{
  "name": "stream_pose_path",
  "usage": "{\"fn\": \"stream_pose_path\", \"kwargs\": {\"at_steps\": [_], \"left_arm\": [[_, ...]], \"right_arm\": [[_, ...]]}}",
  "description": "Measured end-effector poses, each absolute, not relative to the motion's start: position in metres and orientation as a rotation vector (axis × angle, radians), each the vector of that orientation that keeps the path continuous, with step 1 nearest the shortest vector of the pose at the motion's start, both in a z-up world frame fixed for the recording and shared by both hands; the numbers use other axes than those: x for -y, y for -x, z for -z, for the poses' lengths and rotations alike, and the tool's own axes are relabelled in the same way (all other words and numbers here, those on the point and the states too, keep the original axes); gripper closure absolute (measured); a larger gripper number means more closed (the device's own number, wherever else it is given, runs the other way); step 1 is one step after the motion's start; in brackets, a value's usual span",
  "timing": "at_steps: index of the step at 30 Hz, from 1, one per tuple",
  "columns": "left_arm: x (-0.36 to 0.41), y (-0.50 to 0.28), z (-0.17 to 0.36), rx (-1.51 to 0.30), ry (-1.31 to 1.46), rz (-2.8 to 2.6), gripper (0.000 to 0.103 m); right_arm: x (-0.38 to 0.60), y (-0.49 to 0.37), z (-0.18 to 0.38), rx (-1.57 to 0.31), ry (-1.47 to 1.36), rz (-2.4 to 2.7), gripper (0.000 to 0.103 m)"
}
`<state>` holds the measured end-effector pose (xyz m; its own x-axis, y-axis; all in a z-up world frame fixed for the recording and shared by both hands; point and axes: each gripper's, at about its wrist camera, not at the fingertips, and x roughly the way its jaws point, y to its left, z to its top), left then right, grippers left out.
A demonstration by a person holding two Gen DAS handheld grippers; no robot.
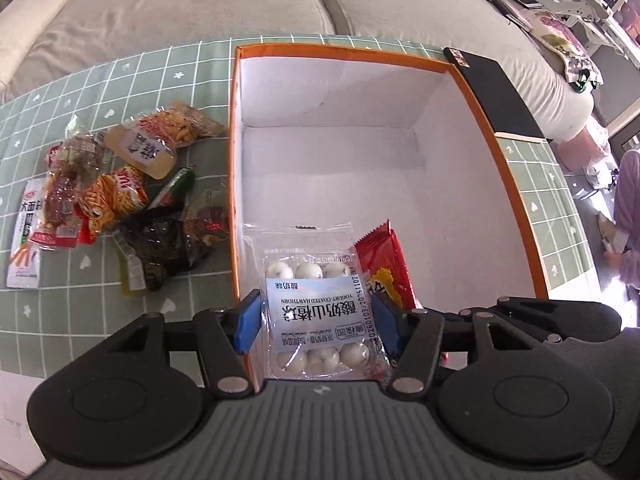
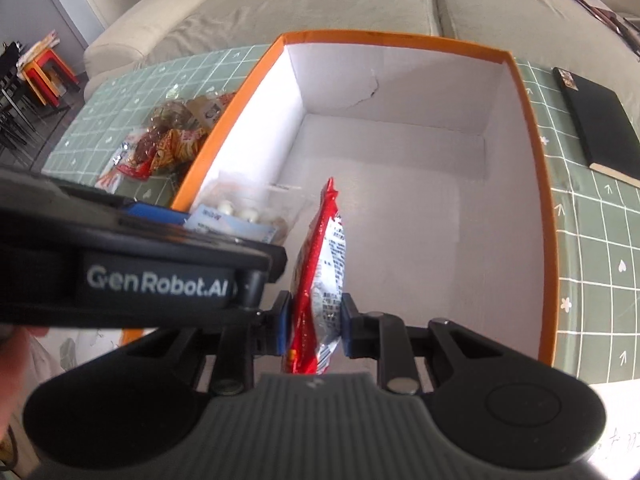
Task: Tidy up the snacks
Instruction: 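Lower the candy pack into the box with the left tool while the right tool lowers the chip bag in, then open both tools and withdraw them from the box toward the snacks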
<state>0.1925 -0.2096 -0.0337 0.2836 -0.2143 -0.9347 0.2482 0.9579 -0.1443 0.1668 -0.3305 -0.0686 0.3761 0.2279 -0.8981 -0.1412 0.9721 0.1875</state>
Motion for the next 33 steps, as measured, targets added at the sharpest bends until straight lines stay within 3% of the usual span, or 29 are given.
{"fn": "stream_pose_path", "kwargs": {"at_steps": [8,16,24,30,33], "left_arm": [[0.219,-0.192,0.035,-1.255,-0.134,0.337,0.029],[0.209,-0.195,0.031,-1.276,-0.071,0.379,0.026],[0.170,-0.182,-0.007,-1.142,0.027,0.473,0.025],[0.131,-0.175,-0.007,-1.121,0.082,0.425,0.025],[0.113,-0.173,0.000,-1.124,0.104,0.386,0.025]], "right_arm": [[0.334,-0.170,0.085,-1.216,-0.062,-0.152,0.081],[0.332,-0.174,0.088,-1.230,-0.074,-0.116,0.081],[0.332,-0.173,0.083,-1.228,-0.149,-0.132,0.081],[0.330,-0.179,0.093,-1.262,-0.211,-0.135,0.081],[0.328,-0.179,0.097,-1.280,-0.168,-0.092,0.074]]}}
